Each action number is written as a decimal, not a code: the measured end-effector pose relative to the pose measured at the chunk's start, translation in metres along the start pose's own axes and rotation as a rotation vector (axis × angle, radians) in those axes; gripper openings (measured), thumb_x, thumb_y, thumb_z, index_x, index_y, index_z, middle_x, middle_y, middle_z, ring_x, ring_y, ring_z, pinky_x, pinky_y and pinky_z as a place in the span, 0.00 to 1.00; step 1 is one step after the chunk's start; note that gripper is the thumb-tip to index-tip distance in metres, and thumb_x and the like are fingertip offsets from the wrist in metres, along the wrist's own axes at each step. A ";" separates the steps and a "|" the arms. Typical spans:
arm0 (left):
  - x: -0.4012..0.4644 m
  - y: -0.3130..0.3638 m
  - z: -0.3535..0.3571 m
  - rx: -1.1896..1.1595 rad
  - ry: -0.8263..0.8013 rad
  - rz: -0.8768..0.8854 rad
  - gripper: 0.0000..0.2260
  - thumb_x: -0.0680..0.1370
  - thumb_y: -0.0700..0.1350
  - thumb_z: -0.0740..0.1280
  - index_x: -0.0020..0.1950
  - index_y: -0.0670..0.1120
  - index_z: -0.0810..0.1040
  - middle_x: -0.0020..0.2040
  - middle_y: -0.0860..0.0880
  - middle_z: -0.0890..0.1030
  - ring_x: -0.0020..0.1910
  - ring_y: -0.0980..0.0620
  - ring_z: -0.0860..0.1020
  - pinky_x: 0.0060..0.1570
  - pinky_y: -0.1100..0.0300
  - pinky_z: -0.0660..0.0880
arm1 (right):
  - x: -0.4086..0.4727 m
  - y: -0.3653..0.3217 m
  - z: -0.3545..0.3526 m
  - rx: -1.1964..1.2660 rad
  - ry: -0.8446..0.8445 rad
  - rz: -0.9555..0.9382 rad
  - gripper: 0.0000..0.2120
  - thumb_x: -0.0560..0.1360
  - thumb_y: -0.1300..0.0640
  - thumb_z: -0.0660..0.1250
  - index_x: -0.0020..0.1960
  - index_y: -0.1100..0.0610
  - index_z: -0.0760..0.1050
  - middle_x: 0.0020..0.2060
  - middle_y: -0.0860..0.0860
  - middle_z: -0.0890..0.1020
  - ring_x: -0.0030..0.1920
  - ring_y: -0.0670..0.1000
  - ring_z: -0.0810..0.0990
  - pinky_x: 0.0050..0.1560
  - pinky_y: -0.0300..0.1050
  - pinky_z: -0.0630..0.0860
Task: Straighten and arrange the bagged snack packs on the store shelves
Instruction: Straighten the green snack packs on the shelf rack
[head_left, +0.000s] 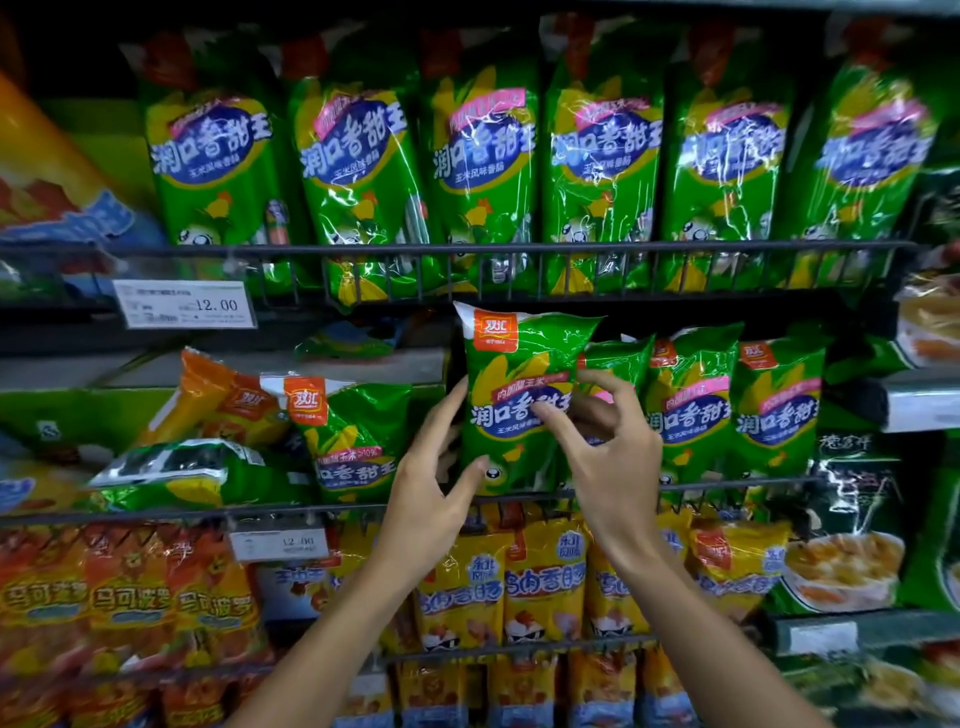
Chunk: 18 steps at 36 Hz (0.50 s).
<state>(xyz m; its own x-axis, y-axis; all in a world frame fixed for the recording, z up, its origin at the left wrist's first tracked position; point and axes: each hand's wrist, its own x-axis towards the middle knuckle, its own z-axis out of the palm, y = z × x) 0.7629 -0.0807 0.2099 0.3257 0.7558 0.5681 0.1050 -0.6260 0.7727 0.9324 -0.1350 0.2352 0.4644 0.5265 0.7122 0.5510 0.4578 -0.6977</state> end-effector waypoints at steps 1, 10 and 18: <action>0.001 -0.001 0.000 -0.001 0.005 0.005 0.36 0.81 0.44 0.69 0.72 0.80 0.56 0.77 0.64 0.66 0.72 0.68 0.67 0.68 0.66 0.70 | -0.001 0.001 0.001 0.005 0.008 -0.009 0.21 0.71 0.47 0.78 0.61 0.49 0.77 0.49 0.41 0.84 0.51 0.36 0.83 0.52 0.30 0.78; 0.008 -0.012 0.004 0.072 -0.002 -0.002 0.35 0.82 0.45 0.68 0.77 0.72 0.53 0.68 0.82 0.61 0.69 0.75 0.65 0.68 0.72 0.68 | -0.022 0.028 0.013 -0.198 -0.001 -0.226 0.26 0.77 0.58 0.74 0.73 0.57 0.73 0.70 0.48 0.75 0.72 0.44 0.72 0.70 0.47 0.74; 0.014 -0.025 0.006 0.155 -0.037 -0.074 0.34 0.83 0.46 0.65 0.82 0.63 0.50 0.78 0.58 0.68 0.75 0.57 0.69 0.74 0.49 0.69 | -0.033 0.043 0.023 -0.298 -0.057 -0.287 0.27 0.79 0.58 0.70 0.76 0.55 0.70 0.72 0.43 0.70 0.72 0.47 0.72 0.67 0.53 0.77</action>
<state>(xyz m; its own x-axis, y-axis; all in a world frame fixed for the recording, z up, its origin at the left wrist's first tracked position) 0.7710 -0.0553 0.1969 0.3455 0.7949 0.4988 0.2725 -0.5936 0.7572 0.9249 -0.1166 0.1802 0.2287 0.4504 0.8630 0.8330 0.3683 -0.4129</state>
